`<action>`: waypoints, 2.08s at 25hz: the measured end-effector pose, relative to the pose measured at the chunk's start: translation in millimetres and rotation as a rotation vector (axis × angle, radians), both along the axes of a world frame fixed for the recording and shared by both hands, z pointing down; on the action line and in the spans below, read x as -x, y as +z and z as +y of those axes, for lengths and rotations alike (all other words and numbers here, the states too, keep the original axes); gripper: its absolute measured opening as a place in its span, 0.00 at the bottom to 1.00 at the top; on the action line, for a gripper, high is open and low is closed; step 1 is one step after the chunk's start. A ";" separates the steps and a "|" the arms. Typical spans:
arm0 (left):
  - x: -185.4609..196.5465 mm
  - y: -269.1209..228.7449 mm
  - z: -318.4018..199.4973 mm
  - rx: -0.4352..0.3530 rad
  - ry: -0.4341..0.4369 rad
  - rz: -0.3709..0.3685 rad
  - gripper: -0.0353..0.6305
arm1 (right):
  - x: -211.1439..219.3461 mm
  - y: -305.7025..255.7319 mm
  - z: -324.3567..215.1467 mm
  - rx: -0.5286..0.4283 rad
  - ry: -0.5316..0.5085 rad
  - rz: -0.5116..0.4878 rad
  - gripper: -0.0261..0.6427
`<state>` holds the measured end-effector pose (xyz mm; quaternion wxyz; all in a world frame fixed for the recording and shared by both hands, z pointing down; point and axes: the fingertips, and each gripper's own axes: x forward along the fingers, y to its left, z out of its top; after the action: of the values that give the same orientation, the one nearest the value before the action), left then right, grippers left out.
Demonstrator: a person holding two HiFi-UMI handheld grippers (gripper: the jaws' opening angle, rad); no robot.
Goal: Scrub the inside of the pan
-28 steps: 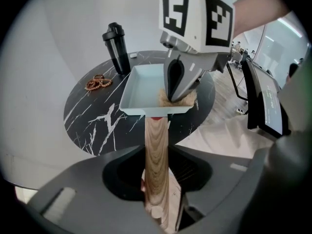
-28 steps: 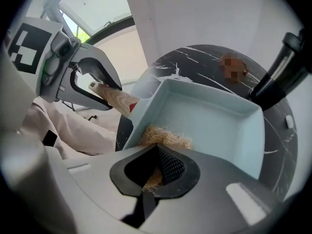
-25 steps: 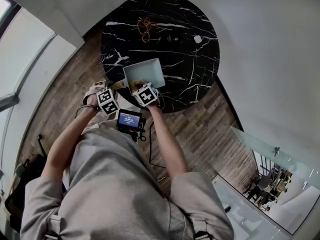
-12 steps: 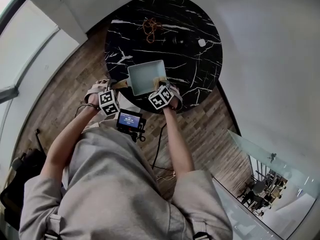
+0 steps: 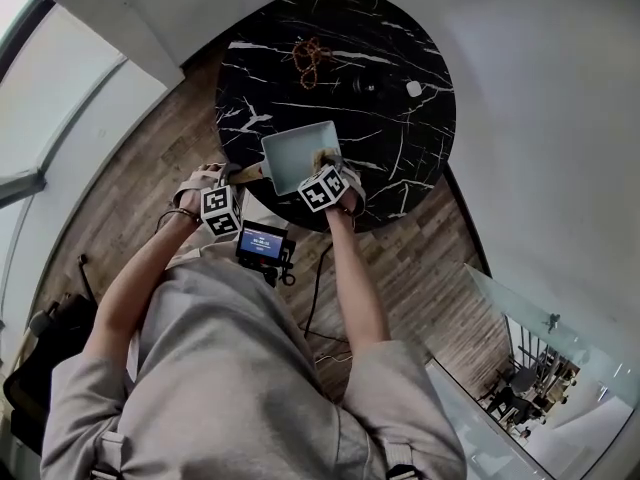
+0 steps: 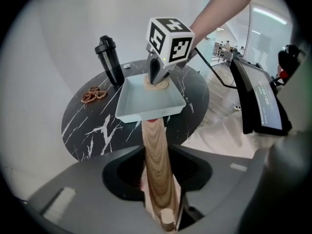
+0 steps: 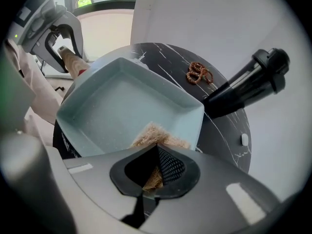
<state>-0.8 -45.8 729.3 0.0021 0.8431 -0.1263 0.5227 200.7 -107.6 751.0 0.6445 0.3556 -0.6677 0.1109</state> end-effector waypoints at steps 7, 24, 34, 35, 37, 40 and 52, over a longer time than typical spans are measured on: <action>-2.5 -0.1 0.6 0.029 -0.002 -0.017 0.27 | 13.8 -0.1 -38.0 -0.026 -0.036 -0.019 0.07; -3.4 4.2 4.4 0.043 0.002 -0.041 0.29 | 71.5 -1.8 -58.8 0.149 0.039 -0.271 0.07; -0.1 10.4 2.9 0.016 0.015 -0.084 0.29 | 140.4 -1.7 -27.1 0.234 0.046 -0.440 0.07; 0.1 10.4 2.7 0.017 0.010 -0.087 0.29 | 140.0 -0.5 -28.3 0.234 0.054 -0.448 0.07; 0.8 10.6 2.9 0.020 0.000 -0.092 0.29 | 139.6 1.8 -29.4 0.232 0.064 -0.456 0.07; 1.9 11.0 2.6 0.029 -0.020 -0.102 0.28 | 139.0 1.2 -20.5 0.274 0.030 -0.435 0.07; -1.9 11.1 -1.5 0.080 -0.070 -0.125 0.28 | 111.2 13.1 70.9 0.699 -0.147 -0.310 0.06</action>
<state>1.1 -47.3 740.5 0.0462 0.8030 -0.1348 0.5787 89.5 -36.7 764.0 0.6245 0.0449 -0.7029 0.3376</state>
